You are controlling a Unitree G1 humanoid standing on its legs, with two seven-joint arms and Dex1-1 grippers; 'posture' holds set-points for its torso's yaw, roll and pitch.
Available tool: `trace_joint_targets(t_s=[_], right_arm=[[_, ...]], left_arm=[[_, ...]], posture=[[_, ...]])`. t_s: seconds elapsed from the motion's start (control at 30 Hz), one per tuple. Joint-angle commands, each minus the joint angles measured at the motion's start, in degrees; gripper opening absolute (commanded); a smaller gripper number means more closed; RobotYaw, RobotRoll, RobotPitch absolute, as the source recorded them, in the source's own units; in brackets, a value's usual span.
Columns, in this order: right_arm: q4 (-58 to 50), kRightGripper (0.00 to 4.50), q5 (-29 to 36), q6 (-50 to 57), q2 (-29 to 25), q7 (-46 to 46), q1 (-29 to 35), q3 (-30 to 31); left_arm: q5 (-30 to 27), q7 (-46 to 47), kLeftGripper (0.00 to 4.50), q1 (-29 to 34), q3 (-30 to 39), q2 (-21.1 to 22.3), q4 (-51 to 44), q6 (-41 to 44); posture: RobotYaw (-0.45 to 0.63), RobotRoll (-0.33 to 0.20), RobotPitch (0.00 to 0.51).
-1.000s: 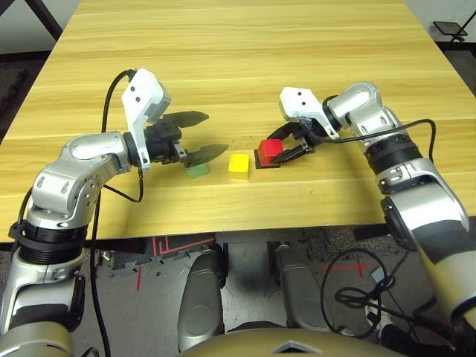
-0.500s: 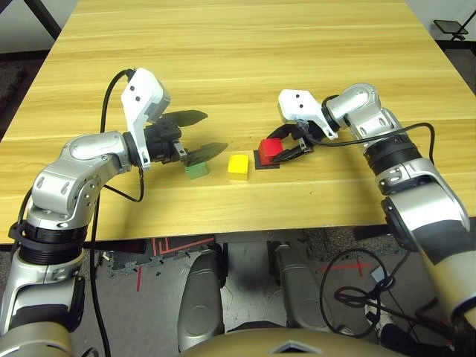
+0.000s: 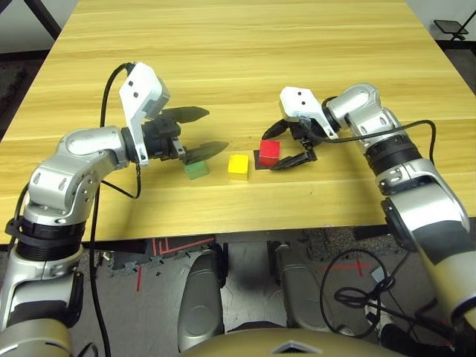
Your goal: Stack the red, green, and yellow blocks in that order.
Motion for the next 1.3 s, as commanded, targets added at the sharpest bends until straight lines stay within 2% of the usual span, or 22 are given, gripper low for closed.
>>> trace_joint_targets(t_s=[0.03, 0.23, 0.33, 0.47, 0.73, 1.03, 1.3], right_arm=[[3.29, 4.44, 3.64, -2.68, -5.23, 0.64, -1.7, 0.32], [11.95, 4.44, 2.76, -6.03, -12.21, -0.66, -2.44, -4.71], [13.71, 4.44, 2.26, -6.65, -13.9, -2.14, -1.69, -6.42], [12.87, 4.44, 2.23, -5.7, -15.4, -3.92, 0.97, -8.62], [6.72, 4.44, 3.17, -0.75, -16.21, -5.38, 5.7, -11.35], [3.03, 4.44, 3.33, 2.6, -15.68, -6.18, 6.35, -12.12], [2.91, 4.44, 4.41, 1.53, -14.91, -3.7, 6.33, -12.21]], left_arm=[[3.04, -6.32, 4.5, -0.97, -3.49, 2.89, 2.27, -3.39], [7.58, -10.26, 4.5, -2.85, -7.35, 1.66, 6.95, -9.03], [10.05, -11.3, 4.5, -3.27, -9.19, 0.6, 9.28, -12.09], [12.86, -13.04, 4.5, -3.48, -10.55, -0.13, 13.68, -16.26], [15.6, -13.77, 4.5, -2.14, -8.52, 2.08, 19.38, -19.02], [16.23, -12.8, 4.5, 2.03, -8.32, 3.01, 16.92, -14.05], [14.58, -7.99, 4.5, 4.5, -6.73, 0.15, 12.75, -8.83]], posture=[[0.3, -0.066, 0.222], [0.24, -0.063, 0.218], [0.21, -0.059, 0.218], [0.17, -0.058, 0.218], [0.15, -0.049, 0.222], [0.16, -0.05, 0.226], [0.17, -0.051, 0.23]])
